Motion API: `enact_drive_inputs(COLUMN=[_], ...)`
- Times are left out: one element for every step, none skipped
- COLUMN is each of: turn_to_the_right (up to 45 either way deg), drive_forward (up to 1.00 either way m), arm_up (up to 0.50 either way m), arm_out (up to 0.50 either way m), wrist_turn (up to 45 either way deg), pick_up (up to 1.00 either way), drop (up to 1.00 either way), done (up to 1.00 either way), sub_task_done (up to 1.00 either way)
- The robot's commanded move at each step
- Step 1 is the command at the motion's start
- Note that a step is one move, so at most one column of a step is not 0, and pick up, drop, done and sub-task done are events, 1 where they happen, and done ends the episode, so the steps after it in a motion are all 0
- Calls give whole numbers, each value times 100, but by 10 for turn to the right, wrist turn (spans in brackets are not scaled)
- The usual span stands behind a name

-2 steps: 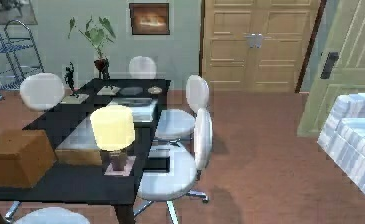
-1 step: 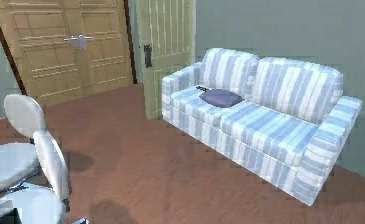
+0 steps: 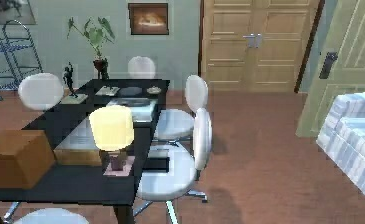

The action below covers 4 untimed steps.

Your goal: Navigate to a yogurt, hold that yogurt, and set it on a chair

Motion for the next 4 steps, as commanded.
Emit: enact_drive_inputs(turn_to_the_right=[420,-390,-30,-450], drive_forward=[0,0,0,0], arm_up=[0,0,0,0], arm_out=[0,0,0,0], wrist_turn=[0,0,0,0], pick_up=[0,0,0,0], drop=[0,0,0,0], done=[0,0,0,0], sub_task_done=[0,0,0,0])
